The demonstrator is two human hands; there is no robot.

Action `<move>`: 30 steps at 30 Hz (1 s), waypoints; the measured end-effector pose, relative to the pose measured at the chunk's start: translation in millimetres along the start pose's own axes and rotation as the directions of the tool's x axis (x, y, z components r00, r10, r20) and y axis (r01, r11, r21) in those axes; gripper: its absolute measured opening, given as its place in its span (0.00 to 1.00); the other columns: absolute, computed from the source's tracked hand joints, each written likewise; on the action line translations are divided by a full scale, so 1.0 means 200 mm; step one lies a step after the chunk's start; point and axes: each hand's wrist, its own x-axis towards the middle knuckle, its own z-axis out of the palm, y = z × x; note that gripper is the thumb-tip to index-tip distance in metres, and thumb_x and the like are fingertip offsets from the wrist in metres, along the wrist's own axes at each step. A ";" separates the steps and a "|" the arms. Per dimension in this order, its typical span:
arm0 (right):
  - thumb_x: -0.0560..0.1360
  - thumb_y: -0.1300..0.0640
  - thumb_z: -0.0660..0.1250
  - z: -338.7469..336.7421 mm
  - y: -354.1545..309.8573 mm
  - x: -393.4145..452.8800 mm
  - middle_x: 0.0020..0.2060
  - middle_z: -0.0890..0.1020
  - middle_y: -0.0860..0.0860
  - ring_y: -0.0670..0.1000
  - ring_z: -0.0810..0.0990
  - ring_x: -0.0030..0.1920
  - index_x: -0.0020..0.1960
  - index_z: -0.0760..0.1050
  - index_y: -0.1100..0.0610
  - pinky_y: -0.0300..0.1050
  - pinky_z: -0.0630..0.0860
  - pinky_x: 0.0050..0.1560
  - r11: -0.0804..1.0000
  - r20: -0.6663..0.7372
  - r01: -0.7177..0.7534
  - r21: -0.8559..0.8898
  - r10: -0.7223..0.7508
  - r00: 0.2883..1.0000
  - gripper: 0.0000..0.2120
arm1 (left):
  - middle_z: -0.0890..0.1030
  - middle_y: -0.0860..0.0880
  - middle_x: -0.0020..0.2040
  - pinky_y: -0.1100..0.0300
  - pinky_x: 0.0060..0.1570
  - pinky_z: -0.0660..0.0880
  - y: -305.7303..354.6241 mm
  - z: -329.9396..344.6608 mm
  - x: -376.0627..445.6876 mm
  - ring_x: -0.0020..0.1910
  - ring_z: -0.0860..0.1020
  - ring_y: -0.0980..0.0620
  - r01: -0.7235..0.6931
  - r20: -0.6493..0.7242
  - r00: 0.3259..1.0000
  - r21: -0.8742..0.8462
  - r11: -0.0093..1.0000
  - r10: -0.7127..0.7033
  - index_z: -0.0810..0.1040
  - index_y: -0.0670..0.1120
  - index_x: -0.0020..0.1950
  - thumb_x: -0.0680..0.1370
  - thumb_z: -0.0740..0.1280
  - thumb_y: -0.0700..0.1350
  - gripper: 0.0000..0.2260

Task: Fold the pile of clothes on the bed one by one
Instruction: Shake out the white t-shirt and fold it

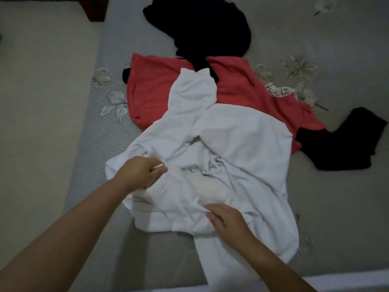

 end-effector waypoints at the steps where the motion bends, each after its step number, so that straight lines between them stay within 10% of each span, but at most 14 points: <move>1: 0.77 0.62 0.62 0.04 -0.03 -0.07 0.54 0.81 0.57 0.52 0.79 0.54 0.58 0.77 0.63 0.27 0.63 0.51 1.000 0.034 0.003 0.016 -0.003 0.999 0.12 | 0.82 0.45 0.45 0.60 0.37 0.62 -0.05 -0.02 -0.11 0.46 0.77 0.48 0.023 0.078 0.996 0.102 0.994 -0.031 0.80 0.47 0.44 0.78 0.60 0.54 0.14; 5: 0.78 0.60 0.60 0.25 -0.21 -0.26 0.56 0.80 0.56 0.53 0.77 0.55 0.60 0.75 0.61 0.27 0.63 0.49 0.999 0.210 -0.020 0.047 0.010 0.978 0.13 | 0.76 0.50 0.63 0.60 0.50 0.67 -0.23 0.00 -0.53 0.59 0.74 0.48 0.082 0.187 0.971 0.309 0.947 -0.146 0.68 0.57 0.68 0.79 0.54 0.58 0.18; 11: 0.78 0.54 0.61 0.43 -0.34 -0.35 0.54 0.79 0.57 0.54 0.76 0.56 0.62 0.74 0.59 0.34 0.65 0.51 0.996 0.408 -0.024 -0.087 0.058 0.911 0.16 | 0.72 0.44 0.66 0.56 0.54 0.70 -0.47 0.16 -0.92 0.60 0.74 0.46 0.253 0.264 0.893 0.371 0.893 -0.363 0.45 0.53 0.75 0.79 0.52 0.58 0.28; 17: 0.69 0.61 0.69 0.12 -0.23 0.04 0.46 0.81 0.65 0.64 0.79 0.50 0.49 0.80 0.68 0.50 0.71 0.52 0.914 -0.243 0.028 -0.404 -0.137 0.960 0.12 | 0.77 0.42 0.51 0.56 0.41 0.72 -0.30 0.18 -0.86 0.49 0.76 0.43 0.116 -0.061 0.993 0.385 0.916 -0.101 0.71 0.44 0.63 0.79 0.57 0.55 0.19; 20: 0.75 0.52 0.65 0.01 -0.19 0.23 0.67 0.68 0.61 0.61 0.61 0.70 0.60 0.77 0.56 0.54 0.59 0.65 0.822 -0.215 -0.111 -0.558 -0.015 0.976 0.15 | 0.81 0.35 0.44 0.49 0.35 0.78 -0.18 0.16 -0.77 0.42 0.80 0.37 -0.053 -0.248 0.959 0.313 0.948 0.135 0.80 0.37 0.52 0.71 0.70 0.46 0.14; 24: 0.77 0.47 0.59 -0.09 -0.12 0.50 0.74 0.53 0.55 0.56 0.47 0.74 0.64 0.73 0.49 0.54 0.49 0.69 0.724 -0.123 -0.050 -0.688 -0.049 0.991 0.17 | 0.79 0.32 0.53 0.39 0.45 0.75 0.00 0.14 -0.51 0.52 0.77 0.29 -0.026 -0.302 0.947 0.262 0.965 0.107 0.80 0.39 0.56 0.68 0.75 0.44 0.18; 30: 0.79 0.46 0.51 -0.20 -0.02 0.91 0.70 0.63 0.51 0.52 0.56 0.72 0.67 0.67 0.54 0.61 0.44 0.70 0.650 0.106 0.046 -0.758 0.054 0.993 0.21 | 0.73 0.33 0.62 0.38 0.58 0.69 0.11 0.18 -0.14 0.62 0.69 0.29 0.046 -0.310 0.951 0.177 0.983 0.012 0.74 0.40 0.64 0.75 0.56 0.55 0.25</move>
